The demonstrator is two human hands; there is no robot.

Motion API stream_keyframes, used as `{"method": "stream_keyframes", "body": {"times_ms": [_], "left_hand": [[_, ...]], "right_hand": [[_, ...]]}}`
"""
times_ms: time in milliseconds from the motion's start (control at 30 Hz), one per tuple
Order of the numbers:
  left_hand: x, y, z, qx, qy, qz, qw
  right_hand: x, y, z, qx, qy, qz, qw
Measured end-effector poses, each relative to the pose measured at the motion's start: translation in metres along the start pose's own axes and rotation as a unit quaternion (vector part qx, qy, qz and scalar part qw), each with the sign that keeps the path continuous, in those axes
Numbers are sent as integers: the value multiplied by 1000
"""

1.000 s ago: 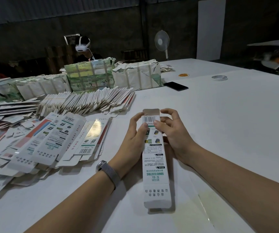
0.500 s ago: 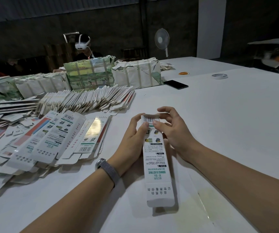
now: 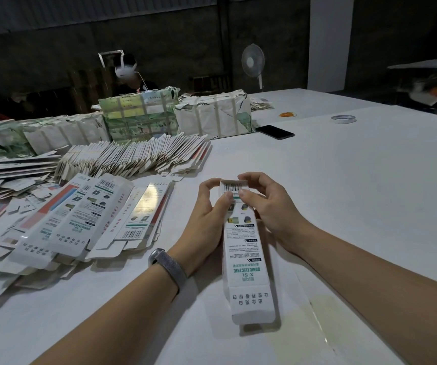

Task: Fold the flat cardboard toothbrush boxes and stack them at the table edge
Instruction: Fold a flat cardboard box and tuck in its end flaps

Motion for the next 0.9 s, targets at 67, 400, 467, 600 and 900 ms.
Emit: {"method": "stream_keyframes", "body": {"times_ms": [67, 400, 467, 600, 900], "left_hand": [[0, 0, 0, 1, -2, 4, 1000], [7, 4, 0, 3, 28, 44, 999], [8, 4, 0, 3, 34, 46, 998], [10, 3, -1, 0, 41, 49, 998], [10, 3, -2, 2, 42, 89, 995]], "right_hand": [[0, 0, 0, 4, -1, -5, 1000], [-8, -3, 2, 18, -42, 11, 999], [-10, -4, 3, 23, -53, 17, 998], [-9, -9, 5, 33, -45, 8, 998], [-11, -11, 7, 43, -32, -37, 998]]}}
Point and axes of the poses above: each hand's wrist, its own z-axis towards the middle knuckle, its own x-axis out of the palm, y = z × x, the point moved 8 cm from there along z, towards the middle knuckle, and after that the axes turned 6 degrees about -x, right-handed, at the moved point
